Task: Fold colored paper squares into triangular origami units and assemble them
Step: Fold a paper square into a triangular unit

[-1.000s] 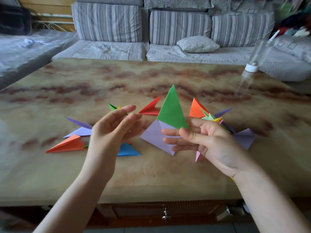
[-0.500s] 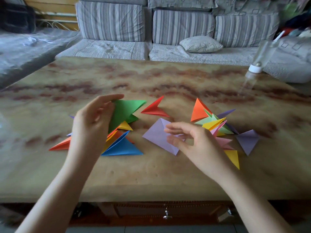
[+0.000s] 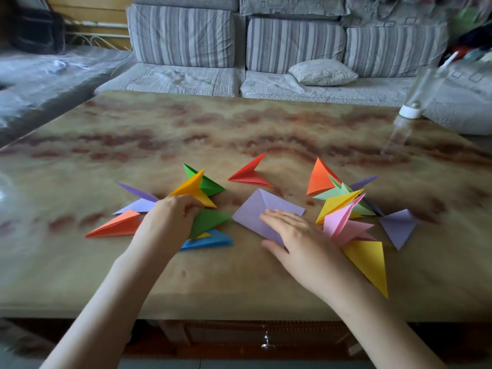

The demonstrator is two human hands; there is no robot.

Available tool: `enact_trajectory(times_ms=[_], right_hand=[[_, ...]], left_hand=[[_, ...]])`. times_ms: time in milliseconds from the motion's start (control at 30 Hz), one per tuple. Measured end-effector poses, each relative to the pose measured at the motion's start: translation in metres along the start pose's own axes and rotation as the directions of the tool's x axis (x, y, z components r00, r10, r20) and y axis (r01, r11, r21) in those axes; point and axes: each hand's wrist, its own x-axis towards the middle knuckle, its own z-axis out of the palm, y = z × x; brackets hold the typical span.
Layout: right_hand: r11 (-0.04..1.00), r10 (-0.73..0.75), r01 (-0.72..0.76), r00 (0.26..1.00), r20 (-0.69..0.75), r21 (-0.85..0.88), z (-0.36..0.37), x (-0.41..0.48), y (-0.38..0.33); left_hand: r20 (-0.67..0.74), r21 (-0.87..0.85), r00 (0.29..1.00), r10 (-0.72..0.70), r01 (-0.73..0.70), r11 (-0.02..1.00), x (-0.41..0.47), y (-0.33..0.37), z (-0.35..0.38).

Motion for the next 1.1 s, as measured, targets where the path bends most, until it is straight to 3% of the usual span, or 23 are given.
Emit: enact_trajectory(times_ms=[233, 400, 533, 633, 800, 867, 967, 1033, 1100], right_hand=[[0.998, 0.053, -0.055, 0.997, -0.065, -0.031, 0.001, 0.001, 0.002], [0.987, 0.028, -0.06, 0.977, -0.211, -0.147, 0.006, 0.002, 0.003], [0.99, -0.002, -0.072, 0.85, -0.527, -0.12, 0.005, 0.006, 0.005], [0.998, 0.065, -0.058, 0.762, -0.645, 0.032, -0.004, 0.006, 0.008], [0.994, 0.109, -0.07, 0.581, -0.807, 0.083, -0.019, 0.003, 0.011], [0.996, 0.09, -0.055, 0.546, -0.833, 0.071, -0.022, 0.002, 0.011], [0.998, -0.046, -0.008, 0.521, -0.852, -0.059, -0.022, 0.0, 0.006], [0.986, -0.166, 0.095, 0.548, -0.82, -0.136, -0.021, -0.002, 0.002], [0.96, -0.274, 0.22, 0.607, -0.746, -0.174, -0.019, -0.004, -0.001]], left_hand=[[-0.106, 0.086, 0.993, 0.05, -0.041, 0.995, -0.002, 0.001, 0.0], [-0.231, 0.032, 0.964, 0.13, -0.126, 0.992, -0.003, 0.006, -0.003], [-0.375, -0.077, 0.913, 0.159, -0.201, 0.977, -0.003, 0.016, -0.007], [-0.478, -0.113, 0.852, 0.215, -0.302, 0.946, -0.006, 0.026, -0.013], [-0.564, -0.213, 0.782, 0.267, -0.45, 0.867, -0.019, 0.051, -0.02], [-0.483, -0.389, 0.847, 0.22, -0.433, 0.813, -0.025, 0.058, -0.014], [-0.167, -0.734, 0.982, 0.089, -0.184, 0.654, -0.033, 0.072, -0.002], [0.067, -0.873, 0.997, 0.044, 0.037, 0.486, -0.033, 0.079, 0.003], [0.212, -0.923, 0.976, 0.049, 0.183, 0.339, -0.029, 0.081, 0.003]])
